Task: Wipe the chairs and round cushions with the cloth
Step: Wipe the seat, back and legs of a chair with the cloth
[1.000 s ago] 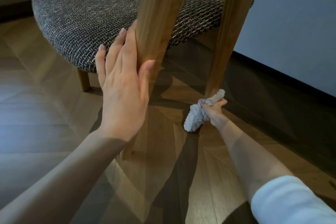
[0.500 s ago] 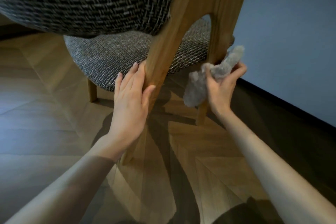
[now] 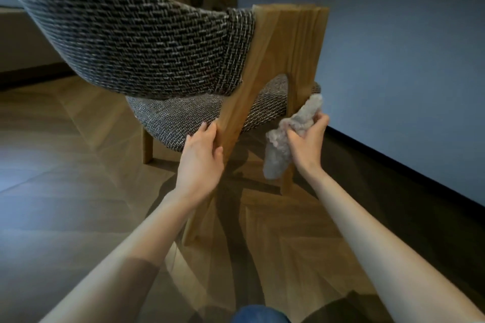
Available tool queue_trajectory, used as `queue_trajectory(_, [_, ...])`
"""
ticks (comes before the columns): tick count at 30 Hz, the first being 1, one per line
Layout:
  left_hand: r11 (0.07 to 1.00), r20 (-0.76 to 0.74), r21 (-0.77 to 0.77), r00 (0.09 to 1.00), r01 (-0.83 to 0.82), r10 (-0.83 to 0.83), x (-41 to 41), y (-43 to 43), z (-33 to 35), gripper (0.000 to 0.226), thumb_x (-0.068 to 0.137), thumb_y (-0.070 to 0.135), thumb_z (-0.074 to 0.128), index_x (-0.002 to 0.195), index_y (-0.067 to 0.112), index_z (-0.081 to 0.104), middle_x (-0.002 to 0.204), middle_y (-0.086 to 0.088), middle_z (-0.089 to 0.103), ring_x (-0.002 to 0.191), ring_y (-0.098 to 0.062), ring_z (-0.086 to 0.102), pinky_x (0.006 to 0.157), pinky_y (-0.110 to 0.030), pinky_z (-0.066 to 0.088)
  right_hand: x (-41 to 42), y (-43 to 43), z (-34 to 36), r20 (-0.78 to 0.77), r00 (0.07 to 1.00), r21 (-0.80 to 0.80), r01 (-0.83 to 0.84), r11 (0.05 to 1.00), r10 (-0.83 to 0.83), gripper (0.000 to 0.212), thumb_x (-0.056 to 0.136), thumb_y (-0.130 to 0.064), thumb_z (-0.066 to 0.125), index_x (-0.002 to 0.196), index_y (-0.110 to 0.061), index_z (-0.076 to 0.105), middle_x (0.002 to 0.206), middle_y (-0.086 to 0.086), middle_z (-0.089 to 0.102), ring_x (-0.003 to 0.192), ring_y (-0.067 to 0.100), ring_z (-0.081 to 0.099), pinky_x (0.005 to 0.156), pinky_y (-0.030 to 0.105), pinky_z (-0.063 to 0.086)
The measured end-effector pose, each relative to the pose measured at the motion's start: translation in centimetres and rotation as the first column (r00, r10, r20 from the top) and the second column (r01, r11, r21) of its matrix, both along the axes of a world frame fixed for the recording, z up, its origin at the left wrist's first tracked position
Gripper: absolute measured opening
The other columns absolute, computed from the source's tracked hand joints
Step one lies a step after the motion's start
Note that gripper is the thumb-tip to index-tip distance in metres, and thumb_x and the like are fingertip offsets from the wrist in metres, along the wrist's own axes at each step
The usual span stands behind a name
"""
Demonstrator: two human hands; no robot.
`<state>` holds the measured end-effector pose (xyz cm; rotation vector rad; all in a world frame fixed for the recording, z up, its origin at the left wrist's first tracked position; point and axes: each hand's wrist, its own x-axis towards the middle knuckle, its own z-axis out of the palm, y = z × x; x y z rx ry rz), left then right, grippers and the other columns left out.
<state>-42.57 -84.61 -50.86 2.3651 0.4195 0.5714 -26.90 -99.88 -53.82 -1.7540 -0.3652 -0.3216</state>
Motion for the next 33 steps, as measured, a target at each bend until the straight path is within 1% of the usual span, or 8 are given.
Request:
queue_trajectory(4, [0.991, -0.042, -0.127, 0.999, -0.029, 0.023, -2.2, 0.2, 2.7, 0.049, 0.098, 0.016, 0.048, 0.146, 0.019, 0.038, 0.146, 0.002, 0.044, 0.133, -0.014, 0.041, 0.101, -0.016, 0.026, -5.3, 1.6, 8.4, 0.359, 0.929, 0.118, -0.144, 0.983, 0.093, 0.061, 0.085, -0.027, 0.073, 0.126, -0.017, 0.03, 0.126, 0.009, 0.044, 0.115, 0.022, 0.051, 0.097, 0.035, 0.047])
queue_trajectory(9, [0.917, 0.193, -0.328, 0.935, -0.225, 0.298, -5.7, 1.3, 4.9, 0.032, 0.096, 0.018, 0.054, 0.127, 0.014, 0.05, 0.124, -0.003, 0.054, 0.112, -0.014, 0.054, 0.098, -0.03, 0.044, -7.8, 6.2, 13.3, 0.657, 0.745, -0.107, -0.061, 0.992, 0.117, 0.051, 0.091, -0.025, 0.061, 0.133, -0.001, 0.045, 0.138, 0.016, 0.043, 0.125, 0.025, 0.037, 0.107, 0.022, 0.023])
queue_trajectory(13, [0.911, 0.353, -0.316, 0.858, -0.266, 0.373, -7.5, 2.8, 6.9, 0.05, 0.095, 0.019, 0.055, 0.141, 0.02, 0.035, 0.13, 0.005, 0.034, 0.123, -0.014, 0.042, 0.105, -0.044, 0.041, -8.7, 7.3, 10.7, 0.675, 0.72, -0.193, -0.038, 0.98, 0.161, 0.043, 0.09, -0.028, 0.053, 0.131, -0.019, 0.042, 0.139, 0.004, 0.034, 0.122, 0.025, 0.031, 0.105, 0.022, 0.023])
queue_trajectory(18, [0.968, 0.401, -0.146, 0.882, -0.205, 0.247, -8.1, 3.8, 8.2, 0.063, 0.098, 0.018, 0.052, 0.15, 0.035, 0.022, 0.159, 0.008, 0.013, 0.145, -0.01, 0.013, 0.114, -0.029, 0.019, -8.0, 4.9, 8.6, 0.756, 0.568, -0.421, 0.043, 0.906, 0.324, 0.034, 0.089, -0.029, 0.058, 0.122, -0.024, 0.048, 0.131, 0.003, 0.034, 0.115, 0.03, 0.036, 0.095, 0.037, 0.037])
queue_trajectory(22, [0.964, 0.457, -0.153, 0.85, -0.215, 0.262, -7.8, 4.0, 8.6, 0.057, 0.097, 0.011, 0.05, 0.147, 0.031, 0.033, 0.158, 0.008, 0.018, 0.144, -0.007, 0.017, 0.114, -0.024, 0.023, -9.0, 6.1, 12.9, 0.853, 0.479, -0.27, 0.068, 0.961, 0.206, 0.037, 0.087, -0.024, 0.062, 0.123, -0.018, 0.057, 0.126, 0.006, 0.04, 0.108, 0.026, 0.04, 0.092, 0.02, 0.035])
queue_trajectory(25, [0.957, 0.529, -0.213, 0.8, -0.199, 0.284, -7.6, 4.3, 9.0, 0.052, 0.095, 0.001, 0.049, 0.142, 0.023, 0.046, 0.153, 0.007, 0.031, 0.139, -0.004, 0.03, 0.11, -0.031, 0.039, -9.2, 8.3, 14.0, 0.863, 0.476, -0.263, 0.137, 0.955, 0.169, 0.041, 0.085, -0.022, 0.064, 0.126, -0.018, 0.064, 0.128, 0.009, 0.043, 0.11, 0.026, 0.035, 0.096, 0.024, 0.03])
queue_trajectory(27, [0.954, 0.53, -0.222, 0.796, -0.202, 0.292, -7.9, 4.6, 9.4, 0.052, 0.094, -0.003, 0.047, 0.138, 0.023, 0.051, 0.15, 0.007, 0.037, 0.132, 0.006, 0.036, 0.101, -0.017, 0.042, -8.8, 8.6, 12.0, 0.868, 0.466, -0.263, 0.139, 0.955, 0.171, 0.038, 0.086, -0.022, 0.068, 0.124, -0.02, 0.065, 0.127, 0.006, 0.037, 0.109, 0.028, 0.033, 0.097, 0.028, 0.03])
queue_trajectory(33, [0.966, 0.494, -0.19, 0.833, -0.176, 0.249, -8.7, 4.6, 9.7, 0.055, 0.091, -0.005, 0.05, 0.139, 0.023, 0.049, 0.15, 0.008, 0.038, 0.131, 0.006, 0.034, 0.082, 0.003, 0.035, -7.4, 5.0, 6.4, 0.742, 0.351, -0.643, 0.128, 0.755, 0.572, 0.044, 0.083, -0.008, 0.069, 0.126, -0.012, 0.062, 0.117, 0.01, 0.044, 0.104, 0.031, 0.043, 0.083, 0.049, 0.046])
